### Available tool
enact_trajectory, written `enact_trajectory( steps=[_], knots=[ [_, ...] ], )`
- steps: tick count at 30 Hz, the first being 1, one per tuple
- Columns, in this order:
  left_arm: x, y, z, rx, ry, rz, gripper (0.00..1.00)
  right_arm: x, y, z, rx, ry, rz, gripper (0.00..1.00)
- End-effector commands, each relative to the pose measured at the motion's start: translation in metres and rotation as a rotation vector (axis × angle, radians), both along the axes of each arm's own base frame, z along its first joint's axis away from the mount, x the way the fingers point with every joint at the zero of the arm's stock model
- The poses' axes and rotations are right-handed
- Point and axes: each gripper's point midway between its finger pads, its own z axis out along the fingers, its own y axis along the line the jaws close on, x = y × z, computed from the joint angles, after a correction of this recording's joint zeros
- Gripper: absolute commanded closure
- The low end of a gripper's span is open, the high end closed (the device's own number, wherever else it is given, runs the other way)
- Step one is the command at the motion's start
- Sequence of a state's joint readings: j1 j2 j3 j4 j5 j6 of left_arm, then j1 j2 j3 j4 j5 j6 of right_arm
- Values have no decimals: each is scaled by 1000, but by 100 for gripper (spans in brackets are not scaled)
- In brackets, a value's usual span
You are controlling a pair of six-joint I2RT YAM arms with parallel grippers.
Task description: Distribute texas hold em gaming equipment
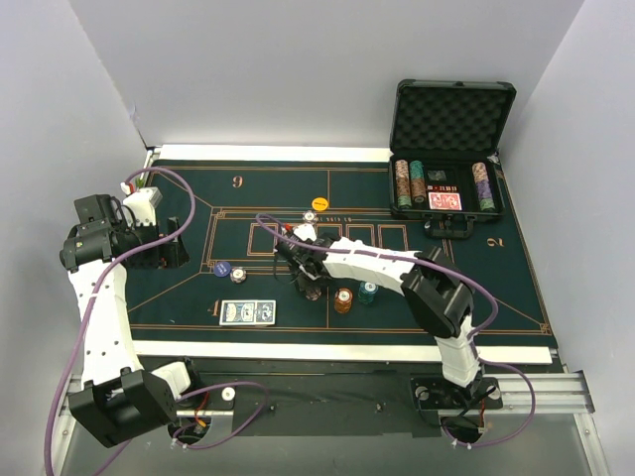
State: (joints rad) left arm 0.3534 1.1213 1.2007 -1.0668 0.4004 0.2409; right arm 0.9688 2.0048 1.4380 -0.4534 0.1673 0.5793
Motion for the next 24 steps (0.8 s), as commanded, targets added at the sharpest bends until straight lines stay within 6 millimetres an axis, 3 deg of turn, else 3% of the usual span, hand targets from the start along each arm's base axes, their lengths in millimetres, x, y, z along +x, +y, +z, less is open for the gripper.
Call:
enact_trajectory(
  steps=[1, 7, 11, 15, 18, 24],
  knots=[
    [-1, 2, 8, 19, -34, -1, 4, 10, -2, 51, 79, -59, -33, 95],
    [-2, 3, 7, 27, -30, 0, 4, 22, -26, 77, 88, -99, -86, 96],
    [-2, 3, 8, 27, -30, -2, 4, 35, -68, 91, 90, -120, -180, 96],
    [-2, 3, 9, 28, -35, -4, 4, 49, -126, 89, 67, -121, -320, 96],
    [-1, 3, 9, 26, -34, -2, 4, 47, -160, 78, 41, -99, -396, 97],
    [1, 2, 9, 15, -32, -5, 4, 47, -196, 55, 10, -66, -481, 97]
  ],
)
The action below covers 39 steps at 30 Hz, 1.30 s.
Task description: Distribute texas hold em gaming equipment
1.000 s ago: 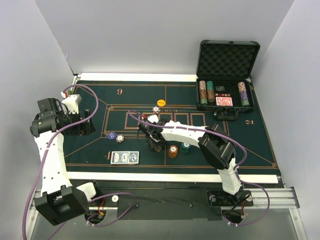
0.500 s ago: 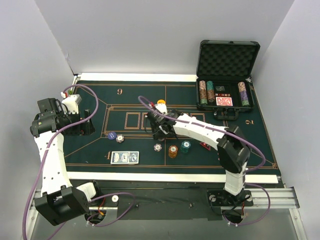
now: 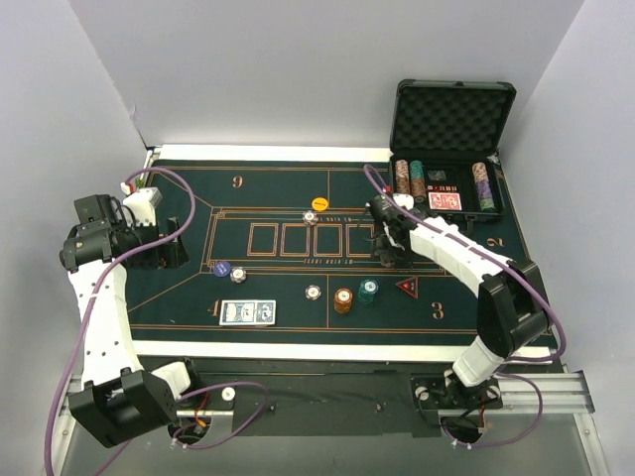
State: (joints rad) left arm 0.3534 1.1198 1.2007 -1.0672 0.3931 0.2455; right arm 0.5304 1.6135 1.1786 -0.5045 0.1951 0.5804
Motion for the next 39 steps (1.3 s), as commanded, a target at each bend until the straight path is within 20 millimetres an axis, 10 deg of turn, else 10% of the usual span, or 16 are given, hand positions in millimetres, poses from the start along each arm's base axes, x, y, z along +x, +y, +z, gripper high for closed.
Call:
enact_trajectory(
  steps=[1, 23, 30, 39],
  knots=[
    [1, 1, 10, 6, -33, -4, 4, -8, -19, -11, -33, 27, -44, 97],
    [4, 0, 17, -4, -39, -7, 4, -5, -25, -86, -56, 99, -115, 96],
    [3, -1, 14, -5, -36, -10, 4, -20, -31, -94, -42, 106, -142, 50],
    [-1, -1, 11, 0, -29, -13, 4, -32, -46, -87, -36, 47, -205, 41]
  ],
)
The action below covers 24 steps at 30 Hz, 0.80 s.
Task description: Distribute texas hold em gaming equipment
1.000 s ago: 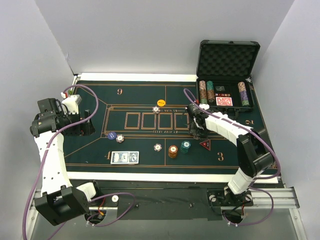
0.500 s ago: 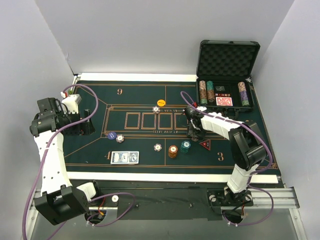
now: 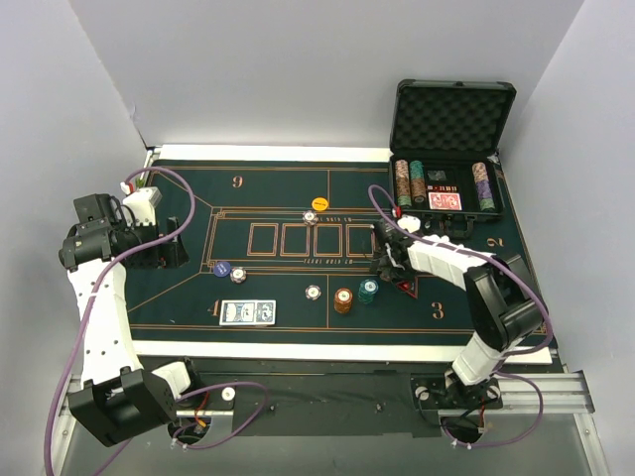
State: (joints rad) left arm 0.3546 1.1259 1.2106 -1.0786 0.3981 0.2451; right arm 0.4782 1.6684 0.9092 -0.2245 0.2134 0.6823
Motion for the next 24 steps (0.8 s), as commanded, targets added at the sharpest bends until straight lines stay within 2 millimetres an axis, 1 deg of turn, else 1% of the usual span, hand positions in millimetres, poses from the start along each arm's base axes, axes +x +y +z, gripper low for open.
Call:
enact_trajectory(
  steps=[1, 4, 7, 9, 10, 15, 16, 17, 18, 19, 21, 24],
  knots=[
    [0, -1, 10, 8, -37, -12, 4, -22, -22, -8, -49, 32, -63, 41],
    [-1, 0, 10, 12, -36, -12, 4, -26, -31, -4, -56, 17, -90, 41],
    [-2, 0, 9, 16, -36, -13, 4, -37, -44, -5, -79, 28, -122, 41],
    [-2, 1, 9, 21, -36, -14, 4, -40, -49, 2, -75, 7, -135, 40],
    [-2, 1, 7, 22, -33, -13, 4, -43, -50, 2, -75, 9, -135, 40],
    [-2, 2, 6, 27, -31, -12, 4, -36, -48, 18, -59, -13, -107, 34],
    [-2, 3, 5, 28, -29, -11, 4, -31, -45, 24, -55, -22, -97, 33],
    [-2, 2, 6, 30, -32, -12, 4, -30, -44, 24, -51, -16, -91, 33],
    [-2, 3, 6, 29, -31, -11, 4, -23, -41, 31, -47, -28, -82, 32],
    [-2, 3, 6, 32, -33, -10, 4, -21, -40, 33, -47, -27, -79, 32],
    [-2, 2, 7, 31, -34, -13, 4, -14, -35, 41, -43, -38, -67, 32],
    [-3, 2, 7, 29, -32, -11, 4, -5, -28, 62, -28, -74, -45, 29]
  ],
)
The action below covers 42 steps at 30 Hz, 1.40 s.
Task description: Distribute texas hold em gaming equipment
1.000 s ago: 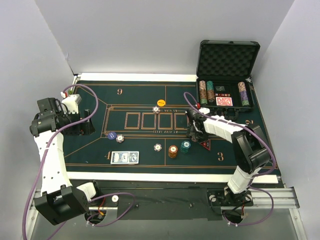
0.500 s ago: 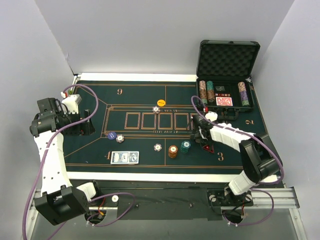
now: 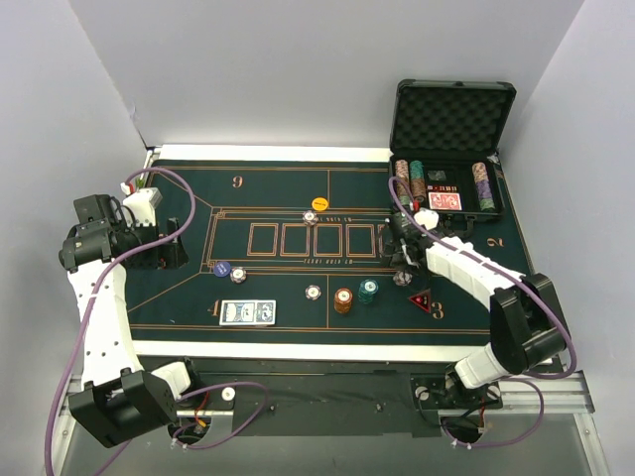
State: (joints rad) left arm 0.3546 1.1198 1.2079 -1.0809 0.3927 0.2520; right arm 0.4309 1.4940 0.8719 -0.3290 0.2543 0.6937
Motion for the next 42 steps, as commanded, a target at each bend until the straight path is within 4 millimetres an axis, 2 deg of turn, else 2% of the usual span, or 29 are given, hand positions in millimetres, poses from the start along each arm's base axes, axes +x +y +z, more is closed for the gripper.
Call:
enact_trajectory(
  steps=[1, 2, 5, 7, 13, 17, 21, 28, 34, 42],
  knots=[
    [-1, 2, 7, 20, -30, -9, 4, 12, 7, 40, -3, -54, 39, 28],
    [-1, 1, 8, 21, -33, -11, 4, 9, 11, 45, -6, -53, 57, 28],
    [0, 2, 7, 17, -32, -9, 4, 11, 32, 80, 5, -129, 123, 25],
    [1, 2, 6, 16, -29, -6, 4, 4, 46, 96, -10, -146, 173, 23],
    [1, 0, 5, 5, -28, -6, 4, -19, 100, 111, -9, -175, 321, 20],
    [2, 1, 7, 6, -32, -4, 4, -37, 134, 102, -28, -149, 419, 17],
    [2, 0, 9, 2, -35, -4, 4, -47, 150, 83, -41, -104, 450, 16],
    [1, 1, 8, 12, -33, -5, 4, -60, 163, 57, -57, -53, 474, 16],
    [1, 1, 8, 9, -33, -6, 4, -63, 169, 41, -63, -29, 484, 17],
    [0, 3, 6, 16, -31, 0, 4, -65, 173, 23, -59, 8, 488, 22]
  ],
)
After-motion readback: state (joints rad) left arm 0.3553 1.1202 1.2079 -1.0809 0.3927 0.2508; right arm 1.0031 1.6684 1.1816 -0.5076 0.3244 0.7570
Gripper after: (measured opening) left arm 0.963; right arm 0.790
